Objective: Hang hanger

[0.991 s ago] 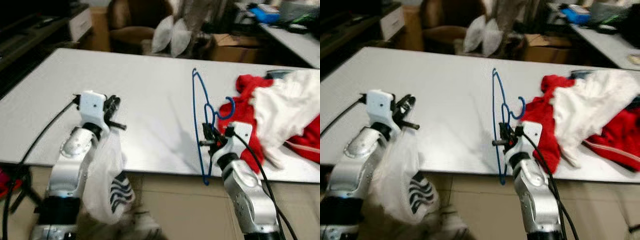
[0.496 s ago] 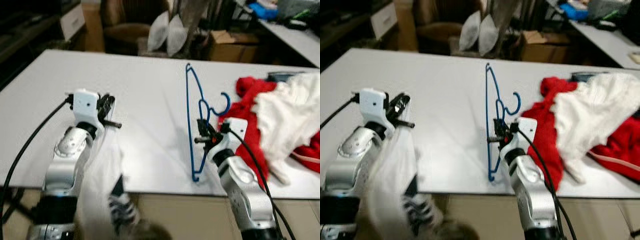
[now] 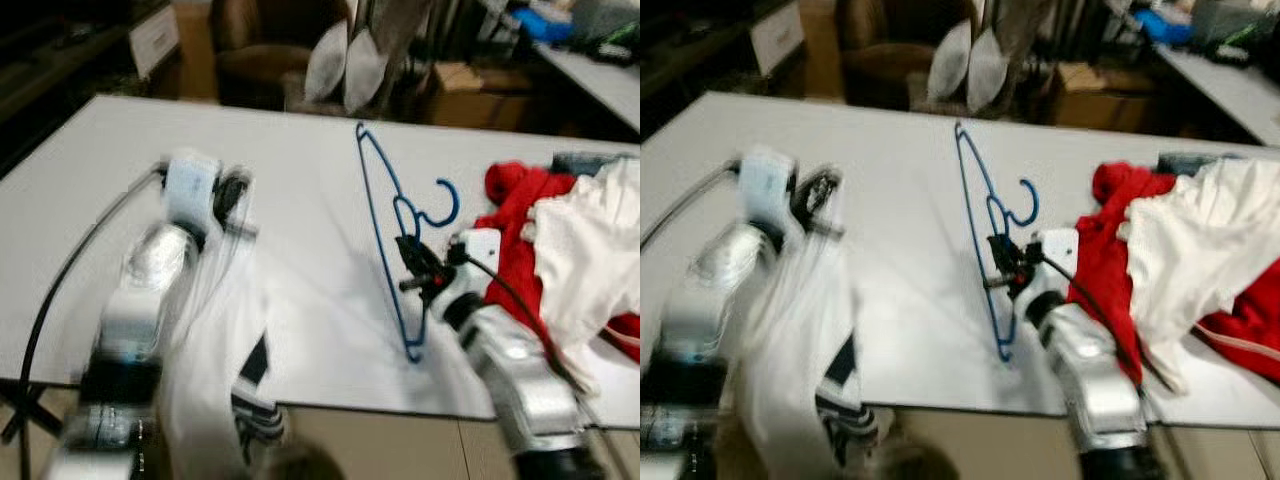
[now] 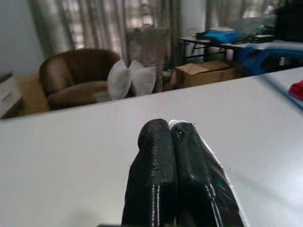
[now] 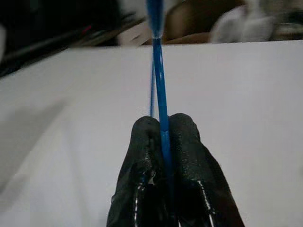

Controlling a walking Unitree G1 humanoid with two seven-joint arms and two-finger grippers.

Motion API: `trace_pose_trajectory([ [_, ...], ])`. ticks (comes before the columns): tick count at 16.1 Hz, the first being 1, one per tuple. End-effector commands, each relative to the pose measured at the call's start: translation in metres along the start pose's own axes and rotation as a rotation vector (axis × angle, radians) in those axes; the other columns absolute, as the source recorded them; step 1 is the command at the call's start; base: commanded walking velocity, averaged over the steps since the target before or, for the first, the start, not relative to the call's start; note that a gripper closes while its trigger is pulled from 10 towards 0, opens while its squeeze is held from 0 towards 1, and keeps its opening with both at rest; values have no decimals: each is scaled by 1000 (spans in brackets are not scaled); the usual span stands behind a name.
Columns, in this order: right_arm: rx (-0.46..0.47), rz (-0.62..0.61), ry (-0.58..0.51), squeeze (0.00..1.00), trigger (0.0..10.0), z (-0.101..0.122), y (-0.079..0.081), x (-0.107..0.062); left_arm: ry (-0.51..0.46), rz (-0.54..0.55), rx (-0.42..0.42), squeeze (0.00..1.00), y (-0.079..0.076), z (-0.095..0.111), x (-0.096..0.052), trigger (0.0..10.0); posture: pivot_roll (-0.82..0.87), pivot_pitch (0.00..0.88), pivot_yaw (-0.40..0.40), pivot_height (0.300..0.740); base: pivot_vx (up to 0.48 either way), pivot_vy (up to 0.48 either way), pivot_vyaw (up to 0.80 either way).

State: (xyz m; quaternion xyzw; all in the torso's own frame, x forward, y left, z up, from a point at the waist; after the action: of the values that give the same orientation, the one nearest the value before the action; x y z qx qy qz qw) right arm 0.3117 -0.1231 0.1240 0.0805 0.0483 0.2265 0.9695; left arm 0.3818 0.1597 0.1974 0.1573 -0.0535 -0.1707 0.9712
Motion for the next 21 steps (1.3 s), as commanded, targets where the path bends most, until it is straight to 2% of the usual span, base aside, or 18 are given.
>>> trace_pose_trajectory([
  [1, -26, 85, 36, 0, 10000, 1, 5, -5, -33, -13, 42, 0, 6, 14, 9, 10000, -9, 0, -42, 740, 0, 0, 0],
  [2, -89, 168, 60, 0, 10000, 10, 3, -15, -40, -19, 86, 0, 17, 29, 26, 10000, -8, 0, -43, 740, 0, 0, 0],
  [3, -124, 216, 78, 0, 10000, 15, 2, -22, -45, -31, 123, 0, 22, 39, 34, 10000, -7, 0, -42, 740, 0, 0, 0],
  [5, -162, 344, 130, 0, 10000, 22, 5, -38, -77, -60, 140, 0, 26, 58, 49, 10000, -11, 0, -38, 740, 0, 0, 0],
  [7, -195, 509, 237, 0, 10000, 32, 8, -66, -115, -77, 171, 0, 31, 89, 71, 10000, -17, 0, -44, 740, 0, 0, 0],
  [9, -198, 562, 274, 0, 10000, 38, 8, -75, -167, -76, 202, 0, 32, 120, 81, 10000, -20, 0, -45, 740, 0, 0, 0],
  [10, -211, 587, 301, 0, 10000, 41, 9, -80, -215, -77, 218, 0, 33, 147, 86, 10000, -21, 0, -45, 740, 0, 0, 0],
  [12, -250, 580, 317, 0, 10000, 47, 7, -83, -248, -58, 271, 0, 36, 168, 87, 10000, -20, 0, -47, 740, 0, 0, 0],
  [13, -275, 563, 333, 0, 10000, 50, 2, -85, -246, -54, 305, 0, 37, 170, 88, 10000, -19, 0, -48, 740, 0, 0, 0],
  [15, -301, 522, 354, 0, 10000, 57, -10, -90, -217, -53, 343, 0, 37, 160, 89, 10000, -16, 0, -50, 740, 0, 0, 0],
  [17, -354, 436, 422, 0, 10000, 60, -32, -99, -147, -60, 383, 0, 34, 130, 89, 10000, -13, 0, -64, 740, 0, 0, 0],
  [18, -368, 414, 436, 0, 10000, 59, -37, -99, -134, -58, 390, 0, 34, 125, 89, 10000, -12, 0, -66, 740, 0, 0, 0],
  [19, -389, 348, 443, 0, 10000, 62, -51, -99, -101, -57, 402, 0, 33, 111, 88, 10000, -11, 0, -73, 740, 0, 0, 0],
  [21, -371, 359, 374, 0, 10000, 77, -51, -99, -73, -59, 376, 0, 32, 95, 86, 10000, -9, 0, -83, 740, 0, 0, 0],
])
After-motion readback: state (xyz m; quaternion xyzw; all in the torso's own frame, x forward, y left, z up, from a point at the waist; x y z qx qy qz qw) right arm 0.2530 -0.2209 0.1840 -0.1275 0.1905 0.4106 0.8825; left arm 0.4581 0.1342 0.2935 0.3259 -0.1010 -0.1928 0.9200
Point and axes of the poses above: a point about 5 cm out from each wrist's last joint towards the gripper, its own x axis pointing out of the wrist towards the gripper, its own z axis along the axis of the wrist's last joint, y = z × x, the point moved 4 cm from there along x, pointing out of the wrist towards the gripper, and after that the axes turned 8 degrees about x, right-handed, at the moved point
